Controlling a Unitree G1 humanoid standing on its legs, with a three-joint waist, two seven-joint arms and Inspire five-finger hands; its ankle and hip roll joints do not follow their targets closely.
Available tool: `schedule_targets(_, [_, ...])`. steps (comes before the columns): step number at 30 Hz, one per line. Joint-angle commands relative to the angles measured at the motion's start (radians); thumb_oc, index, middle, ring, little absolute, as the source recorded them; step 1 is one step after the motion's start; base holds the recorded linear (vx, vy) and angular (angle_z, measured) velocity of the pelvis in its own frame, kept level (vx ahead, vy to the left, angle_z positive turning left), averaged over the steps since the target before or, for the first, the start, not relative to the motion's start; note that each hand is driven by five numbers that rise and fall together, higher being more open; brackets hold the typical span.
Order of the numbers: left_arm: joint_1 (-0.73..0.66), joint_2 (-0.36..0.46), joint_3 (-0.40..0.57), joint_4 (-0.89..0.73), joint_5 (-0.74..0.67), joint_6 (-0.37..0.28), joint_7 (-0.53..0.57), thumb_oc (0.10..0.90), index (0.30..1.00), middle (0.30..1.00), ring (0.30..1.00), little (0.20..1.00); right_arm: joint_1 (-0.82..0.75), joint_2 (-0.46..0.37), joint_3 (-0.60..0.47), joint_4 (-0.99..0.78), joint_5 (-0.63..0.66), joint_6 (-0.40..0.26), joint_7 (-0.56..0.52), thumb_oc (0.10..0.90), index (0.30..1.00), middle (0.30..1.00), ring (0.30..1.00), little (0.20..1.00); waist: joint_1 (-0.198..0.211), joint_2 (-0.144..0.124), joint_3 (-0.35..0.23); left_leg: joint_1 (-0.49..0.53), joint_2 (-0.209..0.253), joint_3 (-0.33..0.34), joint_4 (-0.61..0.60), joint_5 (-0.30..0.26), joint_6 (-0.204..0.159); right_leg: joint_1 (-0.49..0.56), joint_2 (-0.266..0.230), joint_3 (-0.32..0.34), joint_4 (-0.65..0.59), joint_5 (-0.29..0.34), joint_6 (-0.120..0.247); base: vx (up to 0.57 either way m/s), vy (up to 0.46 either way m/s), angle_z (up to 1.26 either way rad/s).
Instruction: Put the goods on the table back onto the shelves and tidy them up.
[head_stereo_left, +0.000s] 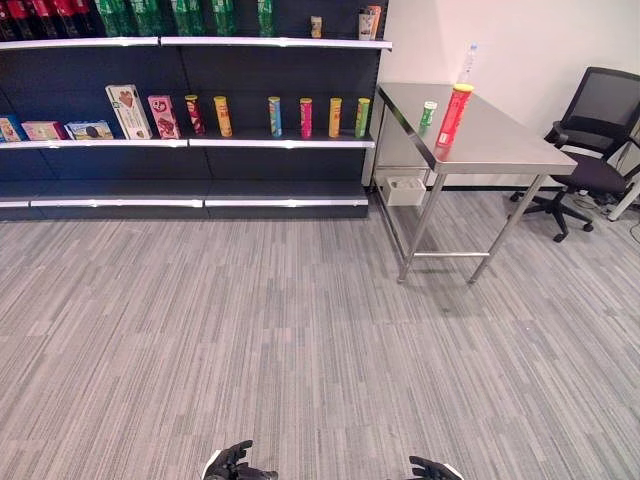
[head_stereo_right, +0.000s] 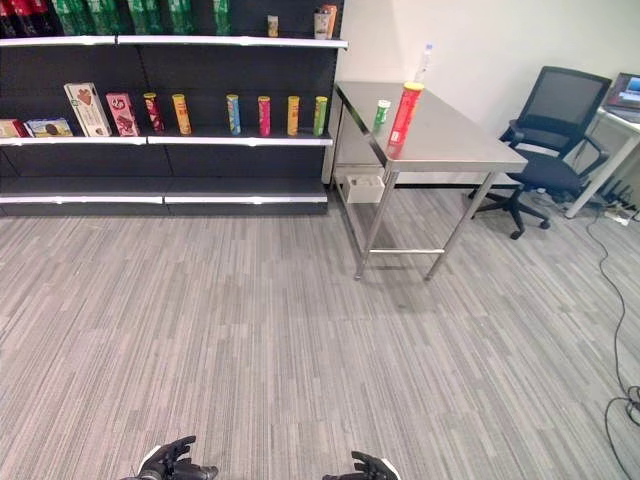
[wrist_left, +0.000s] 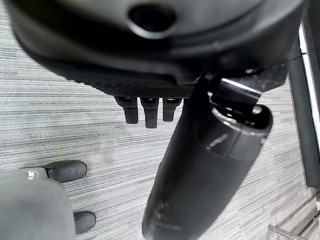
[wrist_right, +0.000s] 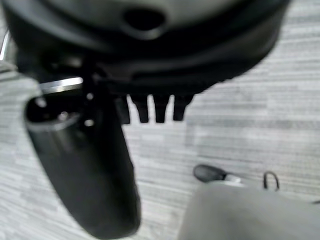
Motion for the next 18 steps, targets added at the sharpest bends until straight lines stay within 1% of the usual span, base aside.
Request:
schedule_targets(1, [-0.061,0.002,0.01,0.0,0.009,-0.058,0.007,0.8,0.9,0.9,0.9,0.9,-0.062,-0.013,-0.01,0.011,0.015,-0.038,-0.015,0.8,0.9,0.9,0.9,0.9,-0.008,-0.026,-0.007,-0.013,0.038,-0.133,-0.046,-0.017,-0.064,0.007,-0.043,0.109,0.004,-0.034,0.137,0.0,0.0,0.0])
schedule_targets(18, [-0.048,-0.003,0.015,0.026,0.01,-0.05,-0.006,0.8,0.9,0.9,0.9,0.9,-0.059,-0.017,-0.014,-0.009,0.024,-0.039,-0.013,0.8,0.9,0.9,0.9,0.9,-0.008,-0.027,-0.006,-0.008,0.039,-0.129,-0.046,-0.022,-0.062,0.009,-0.041,0.115,0.004,-0.038,0.135,0.0,0.0,0.0])
